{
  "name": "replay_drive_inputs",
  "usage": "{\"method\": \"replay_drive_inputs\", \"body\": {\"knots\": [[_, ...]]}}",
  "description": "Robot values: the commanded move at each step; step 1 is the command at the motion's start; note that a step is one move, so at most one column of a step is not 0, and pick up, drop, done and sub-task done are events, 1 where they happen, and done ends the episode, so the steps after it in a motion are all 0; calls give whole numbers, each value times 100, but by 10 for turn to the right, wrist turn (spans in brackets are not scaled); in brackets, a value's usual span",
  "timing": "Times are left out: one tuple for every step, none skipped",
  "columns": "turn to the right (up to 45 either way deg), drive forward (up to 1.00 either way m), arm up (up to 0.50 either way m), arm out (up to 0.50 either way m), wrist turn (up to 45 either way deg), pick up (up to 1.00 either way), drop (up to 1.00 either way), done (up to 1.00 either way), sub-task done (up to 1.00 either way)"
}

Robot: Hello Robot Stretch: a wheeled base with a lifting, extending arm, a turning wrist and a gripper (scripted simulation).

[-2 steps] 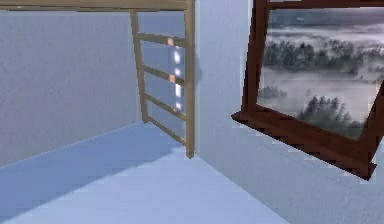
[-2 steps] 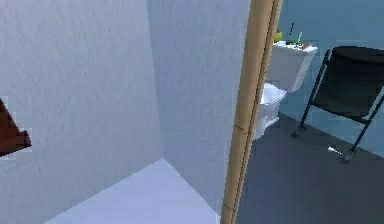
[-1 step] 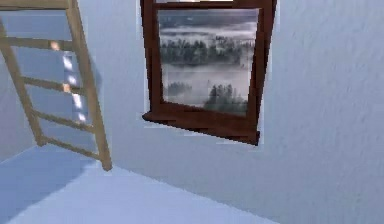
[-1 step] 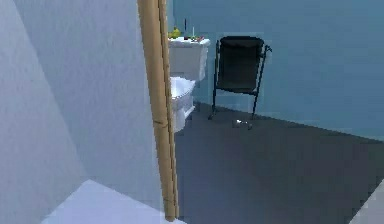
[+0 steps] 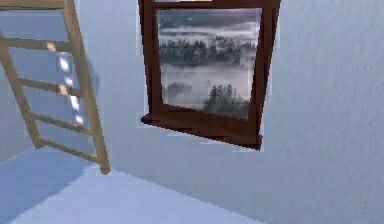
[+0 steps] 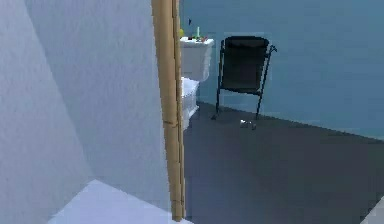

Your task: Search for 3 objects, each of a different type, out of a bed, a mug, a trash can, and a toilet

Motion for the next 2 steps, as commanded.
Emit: {"method": "replay_drive_inputs", "body": {"knots": [[-450,0,0,0,0,0,0,0,0],[-210,0,0,0,0,0,0,0,0]]}}
